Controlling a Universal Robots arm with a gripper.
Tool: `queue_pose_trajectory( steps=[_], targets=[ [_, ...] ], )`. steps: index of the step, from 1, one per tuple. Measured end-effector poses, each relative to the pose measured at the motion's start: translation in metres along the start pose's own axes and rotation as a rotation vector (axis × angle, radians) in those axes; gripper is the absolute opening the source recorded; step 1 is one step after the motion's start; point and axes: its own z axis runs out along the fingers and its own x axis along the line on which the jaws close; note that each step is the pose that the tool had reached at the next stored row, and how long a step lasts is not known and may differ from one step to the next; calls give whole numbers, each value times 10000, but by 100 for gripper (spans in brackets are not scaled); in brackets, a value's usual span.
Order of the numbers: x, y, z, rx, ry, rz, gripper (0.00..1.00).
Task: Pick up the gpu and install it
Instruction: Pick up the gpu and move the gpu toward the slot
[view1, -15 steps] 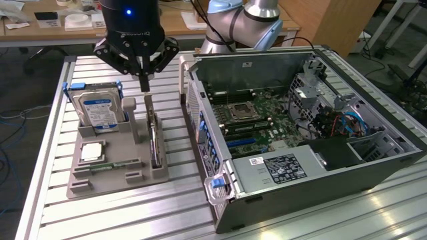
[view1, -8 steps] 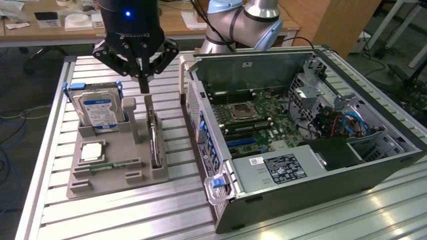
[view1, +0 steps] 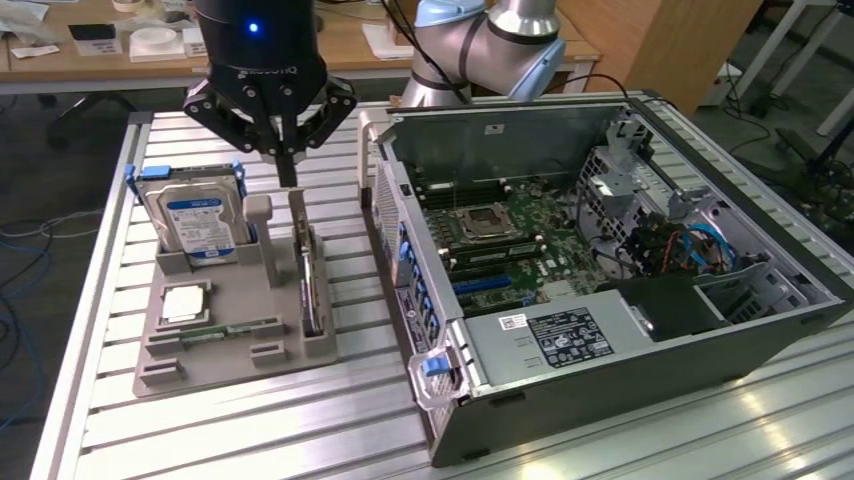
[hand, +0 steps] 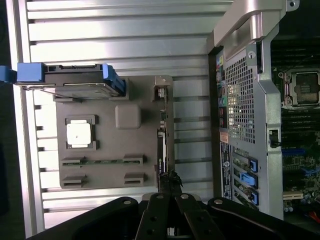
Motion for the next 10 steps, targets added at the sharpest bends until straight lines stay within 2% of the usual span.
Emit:
queue_pose_trajectory(
  steps=[10],
  targets=[
    [0, 0, 0, 0, 0, 0, 11]
  ],
)
